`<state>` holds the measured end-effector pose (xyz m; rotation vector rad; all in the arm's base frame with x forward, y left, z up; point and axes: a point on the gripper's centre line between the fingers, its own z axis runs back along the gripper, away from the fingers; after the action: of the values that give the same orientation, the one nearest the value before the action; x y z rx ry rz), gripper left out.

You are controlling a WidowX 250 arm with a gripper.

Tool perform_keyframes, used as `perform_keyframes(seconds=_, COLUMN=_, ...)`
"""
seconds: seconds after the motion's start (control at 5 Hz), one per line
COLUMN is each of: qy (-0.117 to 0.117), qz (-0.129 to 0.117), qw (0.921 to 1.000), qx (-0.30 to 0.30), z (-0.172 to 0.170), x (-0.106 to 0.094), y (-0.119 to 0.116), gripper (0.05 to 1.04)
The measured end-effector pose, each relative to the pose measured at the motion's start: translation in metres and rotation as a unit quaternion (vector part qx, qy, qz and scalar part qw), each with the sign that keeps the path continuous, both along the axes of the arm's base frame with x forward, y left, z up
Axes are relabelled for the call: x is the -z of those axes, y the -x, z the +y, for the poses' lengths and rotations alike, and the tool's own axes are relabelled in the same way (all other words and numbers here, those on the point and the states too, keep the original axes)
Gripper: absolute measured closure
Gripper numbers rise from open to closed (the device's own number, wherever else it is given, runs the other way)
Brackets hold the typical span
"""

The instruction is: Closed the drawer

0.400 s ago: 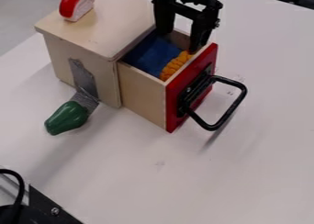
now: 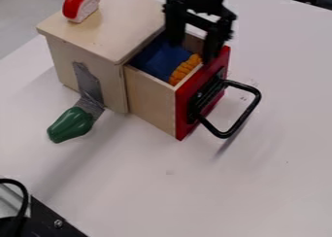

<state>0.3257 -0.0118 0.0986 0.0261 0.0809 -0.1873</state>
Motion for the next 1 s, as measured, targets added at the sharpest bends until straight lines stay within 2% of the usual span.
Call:
perform_keyframes(seconds=0.2, qy=-0.019, qz=-0.018, qw=0.9983, qx=0.052, z=-0.05, x=-0.009, y=-0.002, gripper=0.083)
perform_keyframes(seconds=0.4, qy=-0.042, qz=-0.019, qw=0.9954, qx=0.084, z=-0.084, x=-0.002, y=-0.005, gripper=0.083)
perform_keyframes(seconds=0.6, qy=-0.063, qz=0.013, qw=0.9941, qx=0.087, z=-0.102, x=0.034, y=-0.001, gripper=0.083)
perform_keyframes(seconds=0.8, qy=-0.079, qz=0.032, qw=0.9944, qx=0.063, z=-0.097, x=0.063, y=0.004, gripper=0.083)
perform_keyframes(seconds=1.0, qy=-0.089, qz=0.047, qw=0.9934, qx=0.055, z=-0.09, x=0.078, y=0.006, gripper=0.083)
